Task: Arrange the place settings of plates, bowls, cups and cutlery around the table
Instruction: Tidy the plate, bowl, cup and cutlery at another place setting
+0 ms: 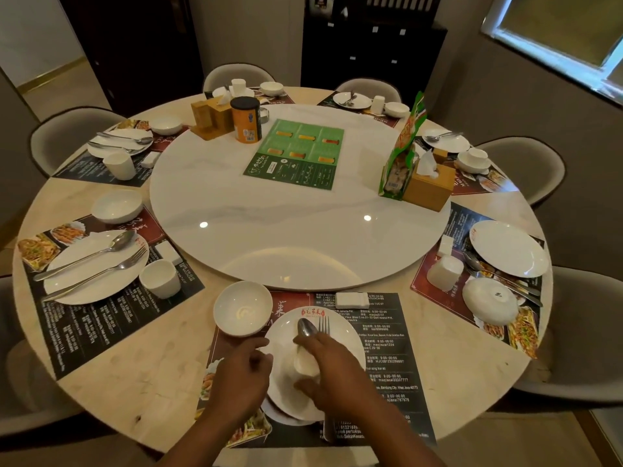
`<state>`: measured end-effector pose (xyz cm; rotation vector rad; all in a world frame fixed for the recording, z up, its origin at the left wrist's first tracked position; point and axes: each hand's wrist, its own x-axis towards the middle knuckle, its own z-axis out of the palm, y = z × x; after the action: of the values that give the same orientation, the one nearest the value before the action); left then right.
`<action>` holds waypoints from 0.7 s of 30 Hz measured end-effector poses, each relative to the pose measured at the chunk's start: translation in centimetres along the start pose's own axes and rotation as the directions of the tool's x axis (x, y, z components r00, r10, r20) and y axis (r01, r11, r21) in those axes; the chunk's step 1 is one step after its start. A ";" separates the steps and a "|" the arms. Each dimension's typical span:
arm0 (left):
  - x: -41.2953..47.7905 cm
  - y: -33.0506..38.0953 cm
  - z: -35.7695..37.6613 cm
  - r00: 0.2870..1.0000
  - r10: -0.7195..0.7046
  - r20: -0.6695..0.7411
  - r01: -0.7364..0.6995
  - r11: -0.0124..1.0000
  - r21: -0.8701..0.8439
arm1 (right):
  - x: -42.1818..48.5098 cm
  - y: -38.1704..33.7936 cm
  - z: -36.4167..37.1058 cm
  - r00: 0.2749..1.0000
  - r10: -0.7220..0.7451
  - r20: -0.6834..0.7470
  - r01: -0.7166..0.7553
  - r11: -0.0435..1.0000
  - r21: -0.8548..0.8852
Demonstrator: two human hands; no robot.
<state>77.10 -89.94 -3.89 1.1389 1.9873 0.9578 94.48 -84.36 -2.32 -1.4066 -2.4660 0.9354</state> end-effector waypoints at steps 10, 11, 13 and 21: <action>1.1 9.8 3.2 0.874 -0.118 0.471 0.413 0.692 -0.592 | -3.1 4.4 -6.1 0.933 0.250 -0.258 -0.057 0.812 0.581; 1.0 10.7 3.9 0.882 -0.084 0.463 0.373 0.725 -0.579 | -3.4 5.0 -6.5 0.928 0.241 -0.284 -0.058 0.846 0.530; 1.0 11.9 5.3 0.888 -0.025 0.460 0.306 0.779 -0.547 | -3.6 6.2 -7.5 0.918 0.216 -0.334 -0.063 0.908 0.415; 1.3 13.5 8.4 0.889 0.063 0.454 0.198 0.841 -0.504 | -2.4 11.3 -8.9 0.907 0.294 -0.303 -0.185 0.922 0.340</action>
<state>89.09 -81.69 2.75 0.8554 1.2530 1.0124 107.70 -78.25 -1.52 -1.6266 -1.8313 0.9623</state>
